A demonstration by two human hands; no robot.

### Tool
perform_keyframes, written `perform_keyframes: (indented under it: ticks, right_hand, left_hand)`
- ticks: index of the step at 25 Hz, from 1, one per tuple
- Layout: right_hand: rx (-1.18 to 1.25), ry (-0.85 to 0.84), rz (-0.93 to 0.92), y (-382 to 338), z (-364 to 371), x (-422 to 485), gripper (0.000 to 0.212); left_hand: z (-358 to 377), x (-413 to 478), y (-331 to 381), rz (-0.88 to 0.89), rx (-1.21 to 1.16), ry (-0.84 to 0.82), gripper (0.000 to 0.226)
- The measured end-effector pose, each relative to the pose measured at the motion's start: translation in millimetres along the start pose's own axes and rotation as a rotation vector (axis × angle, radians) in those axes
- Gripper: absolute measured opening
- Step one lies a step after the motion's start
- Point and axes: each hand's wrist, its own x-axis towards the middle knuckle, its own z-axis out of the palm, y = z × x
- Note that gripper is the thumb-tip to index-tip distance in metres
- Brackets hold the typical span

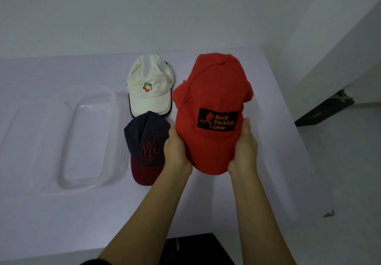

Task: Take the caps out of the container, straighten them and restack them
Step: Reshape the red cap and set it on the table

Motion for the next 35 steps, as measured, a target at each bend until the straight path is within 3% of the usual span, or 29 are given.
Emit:
perform_keyframes:
  ticks: [2,5,7,10,12,13,15,17,19,22,24,26,28,32,35]
  right_hand:
    - [-0.059,-0.02,-0.063,-10,-7,-4,0.034]
    - [-0.151,-0.08,-0.115,-19,-17,-13,0.035]
    - [-0.23,-0.071,-0.143,-15,-19,-17,0.043]
    - [-0.307,0.004,-0.203,-4,-21,-10,0.059]
    - [-0.343,0.023,-0.237,0,-20,-5,0.069]
    - [-0.359,0.024,-0.245,3,-21,-2,0.068]
    - [-0.439,0.008,-0.34,4,-21,-3,0.049]
    - [-0.608,-0.062,-0.606,-3,-26,-4,0.033]
    - [-0.698,-0.351,-0.744,-18,-28,-3,0.058]
    - [-0.61,-0.808,-0.433,-37,-20,1,0.07]
    - [-0.466,-0.91,-0.238,-40,-17,9,0.066]
    - [-0.403,-0.907,-0.189,-35,-20,21,0.061]
    - [-0.415,-0.855,-0.189,-26,-25,35,0.052]
    - [-0.56,-0.71,-0.176,-6,-29,73,0.034]
    - [-0.69,-0.655,-0.14,7,-32,103,0.035]
  left_hand:
    - [-8,2,7,0.072,0.153,-0.041,0.045]
    - [-12,11,45,0.402,0.213,-0.122,0.045]
    - [-6,12,74,0.584,0.432,-0.377,0.059]
    - [1,-5,107,0.45,0.743,-0.758,0.061]
    - [0,-8,116,0.349,0.933,-0.88,0.057]
    - [-2,-8,115,0.306,0.91,-0.909,0.055]
    - [-2,-5,111,0.34,0.827,-0.852,0.052]
    - [-1,-3,108,0.396,0.784,-0.767,0.046]
    - [3,-5,106,0.401,0.815,-0.725,0.046]
    - [16,-13,95,0.378,0.815,-0.787,0.048]
    - [24,-11,89,0.353,0.767,-0.807,0.033]
    - [23,-1,85,0.365,0.829,-0.766,0.026]
    - [17,17,79,0.367,1.003,-0.697,0.034]
    - [18,55,48,0.413,1.155,-0.518,0.043]
    - [20,85,26,0.43,1.291,-0.442,0.045]
